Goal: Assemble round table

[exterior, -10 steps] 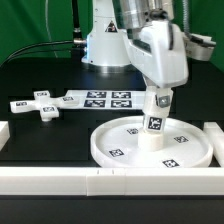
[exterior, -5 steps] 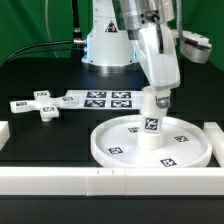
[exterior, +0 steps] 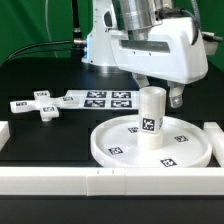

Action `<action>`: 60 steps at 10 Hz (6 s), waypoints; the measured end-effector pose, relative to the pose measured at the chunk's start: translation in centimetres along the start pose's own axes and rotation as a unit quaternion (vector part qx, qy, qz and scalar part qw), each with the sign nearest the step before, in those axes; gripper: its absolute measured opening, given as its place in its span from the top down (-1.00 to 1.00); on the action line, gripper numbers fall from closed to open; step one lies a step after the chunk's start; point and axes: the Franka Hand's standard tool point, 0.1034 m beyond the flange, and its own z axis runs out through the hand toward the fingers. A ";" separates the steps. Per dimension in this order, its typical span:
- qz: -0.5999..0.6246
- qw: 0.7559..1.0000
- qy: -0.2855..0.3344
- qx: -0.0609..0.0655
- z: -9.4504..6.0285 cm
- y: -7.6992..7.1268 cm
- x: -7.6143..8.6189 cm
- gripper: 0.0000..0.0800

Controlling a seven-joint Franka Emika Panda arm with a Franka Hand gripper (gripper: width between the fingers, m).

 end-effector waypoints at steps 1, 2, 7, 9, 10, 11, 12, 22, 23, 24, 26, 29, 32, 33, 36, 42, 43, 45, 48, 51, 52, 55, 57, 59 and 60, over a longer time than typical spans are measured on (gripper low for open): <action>-0.026 1.000 0.000 -0.001 0.0 0.0 0.0 -0.62; -0.120 0.993 0.002 -0.015 -0.1 -0.1 0.1 -0.62; -0.327 0.945 0.002 -0.017 -0.1 -0.3 0.5 -0.62; -0.402 0.916 0.003 -0.022 -0.1 -0.3 0.5 -0.62; -0.453 0.891 0.005 -0.032 0.0 -0.3 0.5 -0.62; -0.485 0.874 0.006 -0.036 -0.1 -0.3 0.6 -0.62; -0.538 0.842 0.007 -0.044 -0.1 -0.4 0.6 -0.62; -0.855 0.510 -0.016 -0.092 0.5 -0.9 0.3 -0.62; -0.889 0.447 -0.019 -0.100 0.4 -1.3 0.3 -0.62; -0.896 0.433 -0.021 -0.100 0.4 -1.1 0.4 -0.62; -0.922 0.372 -0.028 -0.101 0.4 -1.0 0.7 -0.62; -0.963 0.243 -0.039 -0.111 0.3 -0.9 1.2 -0.62; -0.979 0.158 -0.054 -0.118 0.5 -0.7 1.4 -0.62; -0.983 0.126 -0.059 -0.118 0.5 -0.5 1.6 -0.62; -0.985 0.115 -0.061 -0.117 0.5 -0.3 1.8 -0.02; -0.972 0.195 -0.054 -0.121 0.6 -0.2 1.8 -0.02; -0.956 0.261 -0.052 -0.124 0.6 0.0 1.8 -0.02; -0.919 0.369 -0.043 -0.130 0.6 0.1 1.7 -0.02; -0.863 0.487 -0.033 -0.130 0.7 0.3 1.4 -0.02; -0.807 0.576 -0.019 -0.132 0.7 0.3 1.4 -0.02; -0.775 0.619 -0.014 -0.129 0.7 0.3 1.3 -0.02; -0.642 0.759 -0.003 -0.108 0.8 0.6 1.2 -0.02; -0.558 0.824 0.003 -0.099 0.8 0.6 1.2 -0.02; -0.481 0.871 0.012 -0.097 0.8 0.6 1.2 -0.02; -0.452 0.887 0.014 -0.095 0.8 0.6 1.2 -0.02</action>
Offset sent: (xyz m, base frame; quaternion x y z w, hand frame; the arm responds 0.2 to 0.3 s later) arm 0.0078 -0.0026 0.0025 -0.0093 -0.0017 -0.3105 0.9505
